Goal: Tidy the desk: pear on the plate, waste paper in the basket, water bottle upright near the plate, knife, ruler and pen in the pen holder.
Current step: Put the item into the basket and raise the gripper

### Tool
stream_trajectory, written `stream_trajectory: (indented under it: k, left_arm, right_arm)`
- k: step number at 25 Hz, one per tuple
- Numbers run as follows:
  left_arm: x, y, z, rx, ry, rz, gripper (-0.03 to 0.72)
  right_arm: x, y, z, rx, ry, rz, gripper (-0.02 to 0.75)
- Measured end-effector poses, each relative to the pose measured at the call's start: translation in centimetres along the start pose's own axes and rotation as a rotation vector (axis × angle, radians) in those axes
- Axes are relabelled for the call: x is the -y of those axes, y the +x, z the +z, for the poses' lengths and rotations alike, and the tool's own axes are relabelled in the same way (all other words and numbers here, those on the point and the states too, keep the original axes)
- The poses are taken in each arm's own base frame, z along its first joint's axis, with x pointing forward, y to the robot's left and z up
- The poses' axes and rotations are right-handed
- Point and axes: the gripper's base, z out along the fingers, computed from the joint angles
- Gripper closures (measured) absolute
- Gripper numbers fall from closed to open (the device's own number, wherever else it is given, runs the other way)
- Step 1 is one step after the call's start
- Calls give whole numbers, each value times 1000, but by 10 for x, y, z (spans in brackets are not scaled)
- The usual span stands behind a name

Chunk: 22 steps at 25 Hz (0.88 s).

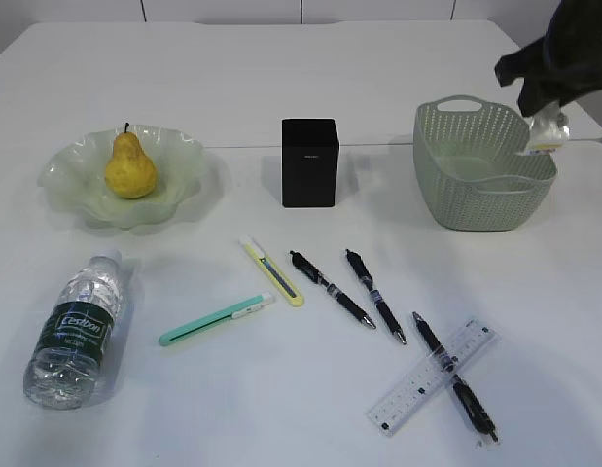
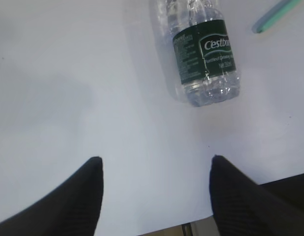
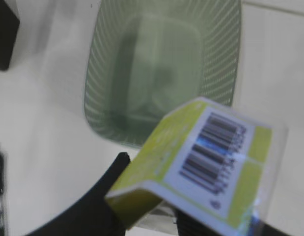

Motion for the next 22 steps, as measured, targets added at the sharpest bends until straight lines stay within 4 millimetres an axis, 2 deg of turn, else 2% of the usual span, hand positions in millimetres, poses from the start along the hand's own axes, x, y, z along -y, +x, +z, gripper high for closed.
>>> stream_trajectory:
  k: [3, 7, 15, 19, 22]
  left_arm:
    - [0, 0, 0, 2, 0, 0, 214]
    - [0, -1, 0, 12, 3, -2, 214]
    - [1, -2, 0, 21, 6, -3, 214]
    - [1, -2, 0, 21, 6, -3, 214]
    - [1, -2, 0, 19, 7, -4, 214]
  right_arm:
    - [1, -16, 0, 81, 4, 34, 528]
    - [1, -30, 19, 137, 3, 50, 528]
    - [-4, -43, 83, 130, -5, 84, 524]
    - [-6, -42, 108, 98, -8, 85, 442]
    - [-7, -41, 114, 94, -9, 86, 341]
